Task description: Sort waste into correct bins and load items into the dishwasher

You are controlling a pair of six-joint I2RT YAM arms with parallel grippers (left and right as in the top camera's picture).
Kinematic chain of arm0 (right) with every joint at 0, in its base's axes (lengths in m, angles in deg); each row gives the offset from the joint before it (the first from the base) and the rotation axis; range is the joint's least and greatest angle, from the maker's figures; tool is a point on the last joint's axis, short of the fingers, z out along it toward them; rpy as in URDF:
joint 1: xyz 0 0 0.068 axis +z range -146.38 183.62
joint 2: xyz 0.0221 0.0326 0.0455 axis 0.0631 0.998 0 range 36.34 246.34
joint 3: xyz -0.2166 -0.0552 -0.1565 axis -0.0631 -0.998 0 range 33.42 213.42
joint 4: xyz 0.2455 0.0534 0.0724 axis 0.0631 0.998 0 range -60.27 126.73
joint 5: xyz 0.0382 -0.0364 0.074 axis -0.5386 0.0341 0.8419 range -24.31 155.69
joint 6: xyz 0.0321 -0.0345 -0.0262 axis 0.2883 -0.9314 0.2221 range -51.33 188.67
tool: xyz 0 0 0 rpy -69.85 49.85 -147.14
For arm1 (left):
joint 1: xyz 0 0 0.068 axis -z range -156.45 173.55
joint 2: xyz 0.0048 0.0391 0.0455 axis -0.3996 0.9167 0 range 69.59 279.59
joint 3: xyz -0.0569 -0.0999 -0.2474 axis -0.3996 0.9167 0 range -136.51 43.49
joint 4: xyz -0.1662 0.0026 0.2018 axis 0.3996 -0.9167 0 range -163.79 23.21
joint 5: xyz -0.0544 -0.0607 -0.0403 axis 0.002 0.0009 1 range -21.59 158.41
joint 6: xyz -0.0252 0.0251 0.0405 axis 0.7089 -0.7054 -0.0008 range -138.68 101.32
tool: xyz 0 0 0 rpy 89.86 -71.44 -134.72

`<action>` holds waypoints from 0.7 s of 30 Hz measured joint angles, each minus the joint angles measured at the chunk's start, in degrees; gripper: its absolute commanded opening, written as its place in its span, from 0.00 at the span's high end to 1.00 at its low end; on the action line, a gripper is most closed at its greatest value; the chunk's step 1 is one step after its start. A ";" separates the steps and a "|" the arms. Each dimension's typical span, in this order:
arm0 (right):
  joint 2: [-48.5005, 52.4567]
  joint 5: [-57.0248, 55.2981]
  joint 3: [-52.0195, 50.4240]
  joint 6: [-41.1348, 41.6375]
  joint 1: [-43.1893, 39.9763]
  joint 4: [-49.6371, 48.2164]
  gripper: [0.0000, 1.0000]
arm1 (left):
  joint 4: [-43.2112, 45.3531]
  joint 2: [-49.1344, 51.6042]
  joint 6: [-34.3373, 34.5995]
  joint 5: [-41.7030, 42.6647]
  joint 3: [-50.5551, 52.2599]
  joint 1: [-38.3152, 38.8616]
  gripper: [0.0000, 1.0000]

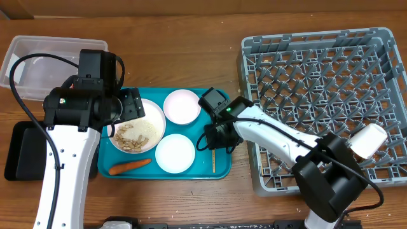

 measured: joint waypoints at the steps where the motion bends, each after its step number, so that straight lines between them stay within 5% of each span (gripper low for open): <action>1: 0.00 0.00 -0.74 0.15 0.00 -0.98 0.59 | 0.00 0.00 0.02 0.00 0.00 0.00 0.21; 21: 0.00 -0.63 -5.86 2.38 0.26 -4.98 0.66 | 0.00 0.00 0.00 0.00 0.00 0.00 0.20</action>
